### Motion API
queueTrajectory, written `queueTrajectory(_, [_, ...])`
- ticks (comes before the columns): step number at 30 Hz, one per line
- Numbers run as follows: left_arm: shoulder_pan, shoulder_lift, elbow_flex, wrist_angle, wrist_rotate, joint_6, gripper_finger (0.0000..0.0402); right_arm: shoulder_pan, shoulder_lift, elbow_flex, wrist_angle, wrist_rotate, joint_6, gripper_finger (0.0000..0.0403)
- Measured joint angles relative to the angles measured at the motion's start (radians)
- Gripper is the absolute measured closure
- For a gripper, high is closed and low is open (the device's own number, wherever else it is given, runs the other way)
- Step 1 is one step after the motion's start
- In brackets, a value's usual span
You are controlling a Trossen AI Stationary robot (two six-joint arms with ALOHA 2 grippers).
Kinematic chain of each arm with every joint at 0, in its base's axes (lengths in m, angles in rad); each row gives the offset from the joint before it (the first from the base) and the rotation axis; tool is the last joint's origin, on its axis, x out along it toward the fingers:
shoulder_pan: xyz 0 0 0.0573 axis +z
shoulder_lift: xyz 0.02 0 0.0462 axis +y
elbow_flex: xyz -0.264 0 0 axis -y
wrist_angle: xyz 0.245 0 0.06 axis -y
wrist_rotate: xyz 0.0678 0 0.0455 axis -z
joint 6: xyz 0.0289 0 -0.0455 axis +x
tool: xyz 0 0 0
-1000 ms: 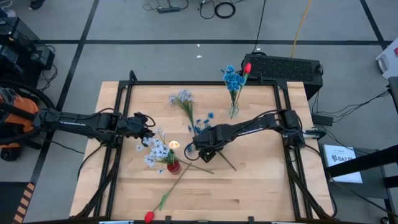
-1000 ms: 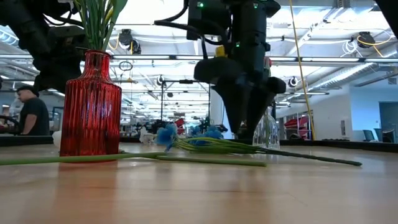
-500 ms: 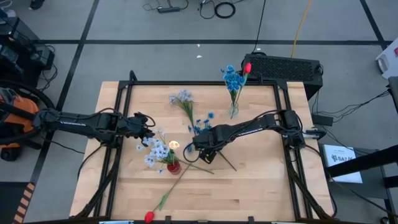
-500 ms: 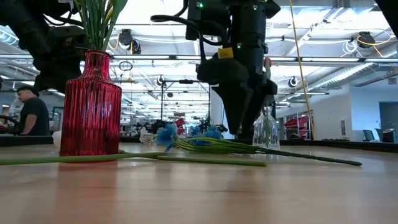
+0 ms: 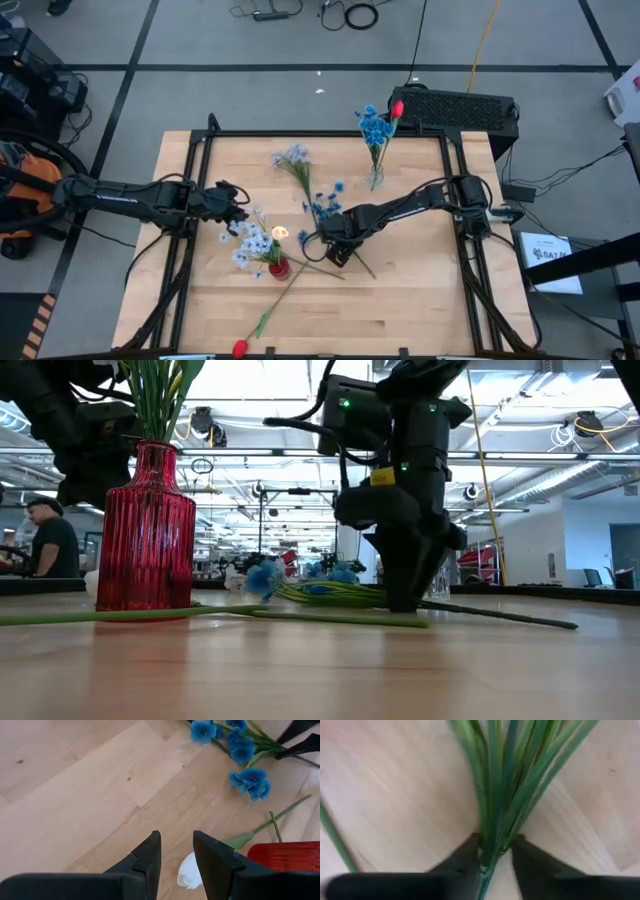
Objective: Sort flowers into vase by color
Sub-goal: Put the blue flower into the transparent vase
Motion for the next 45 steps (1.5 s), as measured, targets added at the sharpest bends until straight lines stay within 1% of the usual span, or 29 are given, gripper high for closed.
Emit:
queueTrajectory(2, [0.000, 0.000, 0.000, 0.000, -0.012, 0.000, 0.0281, -0.001, 0.001, 0.000, 0.012, -0.010, -0.053, 0.0372])
queueTrajectory(3, [0.000, 0.000, 0.000, -0.001, -0.022, 0.001, 0.0281, -0.004, 0.001, -0.001, 0.017, -0.011, -0.090, 0.0385])
queueTrajectory(4, [0.000, 0.000, 0.000, -0.001, -0.033, 0.001, 0.0281, -0.006, 0.001, 0.000, 0.017, -0.012, -0.097, 0.0388])
queueTrajectory(6, [0.000, 0.000, 0.000, -0.001, -0.054, 0.001, 0.0281, -0.008, 0.002, 0.006, 0.005, -0.015, -0.054, 0.0386])
queueTrajectory(9, [0.002, 0.000, 0.000, -0.002, -0.052, 0.000, 0.0281, -0.002, -0.016, 0.013, -0.025, -0.015, -0.007, 0.0391])
queueTrajectory(13, [0.015, -0.004, 0.000, -0.003, -0.042, 0.023, 0.0281, 0.025, -0.101, 0.003, -0.073, 0.035, 0.080, 0.0398])
queueTrajectory(16, [0.043, -0.012, 0.000, -0.002, -0.043, 0.098, 0.0281, 0.055, -0.232, 0.013, -0.089, 0.167, 0.155, 0.0398])
queueTrajectory(19, [0.089, -0.016, 0.000, -0.001, -0.042, 0.170, 0.0281, 0.083, -0.346, 0.009, -0.178, 0.308, 0.227, 0.0398])
queueTrajectory(23, [0.160, -0.017, 0.000, 0.000, 0.016, 0.304, 0.0281, 0.119, -0.495, 0.005, -0.227, 0.481, 0.317, 0.0399])
queueTrajectory(27, [0.234, -0.017, 0.000, 0.019, 0.056, 0.392, 0.0281, 0.161, -0.605, -0.040, -0.214, 0.627, 0.346, 0.0399])
queueTrajectory(30, [0.285, -0.017, 0.000, 0.068, 0.100, 0.434, 0.0281, 0.181, -0.693, -0.112, -0.172, 0.734, 0.355, 0.0399])
queueTrajectory(33, [0.330, -0.018, 0.000, 0.115, 0.134, 0.466, 0.0281, 0.185, -0.798, -0.239, -0.016, 0.828, 0.335, 0.0399])
queueTrajectory(36, [0.364, -0.017, 0.000, 0.142, 0.157, 0.472, 0.0281, 0.166, -0.904, -0.409, 0.218, 0.863, 0.241, 0.0401])
queueTrajectory(38, [0.379, -0.018, 0.000, 0.151, 0.169, 0.474, 0.0281, 0.142, -0.983, -0.527, 0.419, 0.864, 0.146, 0.0402])
queueTrajectory(41, [0.395, -0.017, 0.000, 0.169, 0.176, 0.510, 0.0281, 0.098, -1.087, -0.706, 0.756, 0.854, -0.048, 0.0402])
queueTrajectory(45, [0.414, -0.018, 0.000, 0.199, 0.194, 0.514, 0.0281, 0.012, -1.213, -0.915, 1.210, 0.774, -0.328, 0.0402])
